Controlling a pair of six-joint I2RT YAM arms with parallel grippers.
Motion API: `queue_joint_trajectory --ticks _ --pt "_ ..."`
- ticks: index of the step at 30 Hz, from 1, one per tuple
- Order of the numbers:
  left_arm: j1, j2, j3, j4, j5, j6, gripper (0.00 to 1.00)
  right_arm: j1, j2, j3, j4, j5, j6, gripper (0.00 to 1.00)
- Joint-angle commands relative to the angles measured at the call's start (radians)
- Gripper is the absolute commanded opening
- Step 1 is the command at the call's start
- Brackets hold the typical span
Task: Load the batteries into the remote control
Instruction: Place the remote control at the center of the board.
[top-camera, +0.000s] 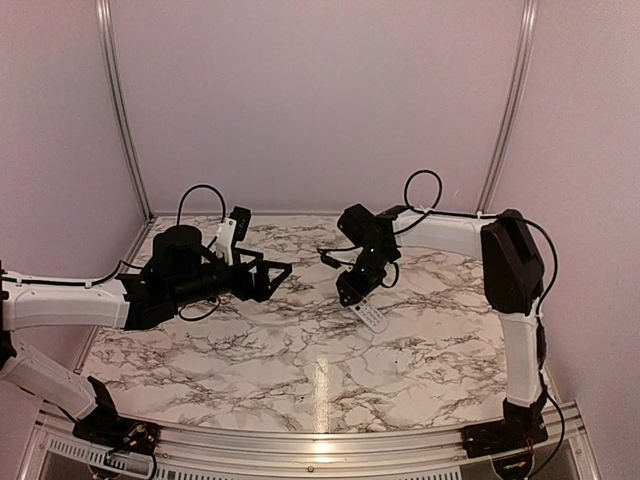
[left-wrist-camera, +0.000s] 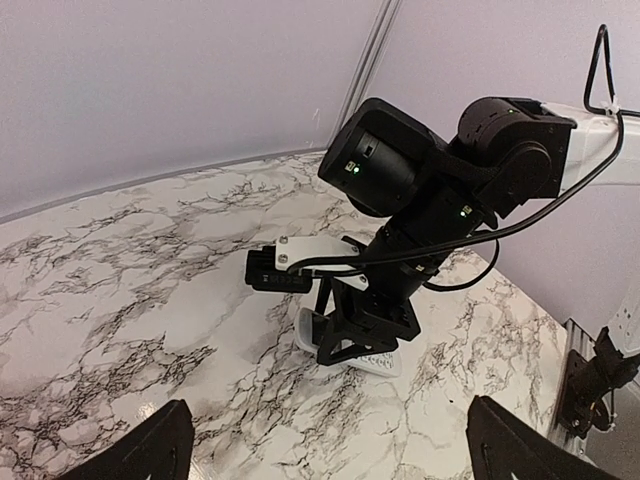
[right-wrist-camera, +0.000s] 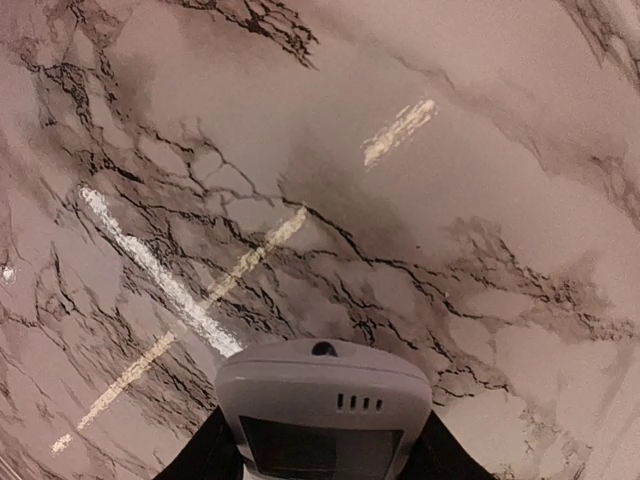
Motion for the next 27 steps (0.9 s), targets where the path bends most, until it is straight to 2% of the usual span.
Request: queue_joint_trajectory --ticks 1,11,20,27 --pt "0.007 0.012 -0.014 0.033 -0.017 -0.002 0.99 -0.009 0.052 0.048 0.004 -0.003 0.001 0.09" --pt "0.01 0.026 -0.006 0.029 -0.012 0.001 0.99 -0.009 0.12 0.121 0.003 -0.015 0.007 0.16" --pt "0.01 0.035 0.001 0.023 -0.008 0.005 0.99 -0.009 0.139 0.122 0.021 -0.023 0.009 0.35" --pt "0.01 0.048 0.01 0.017 -0.004 0.01 0.99 -0.009 0.152 0.118 0.032 -0.023 0.003 0.46"
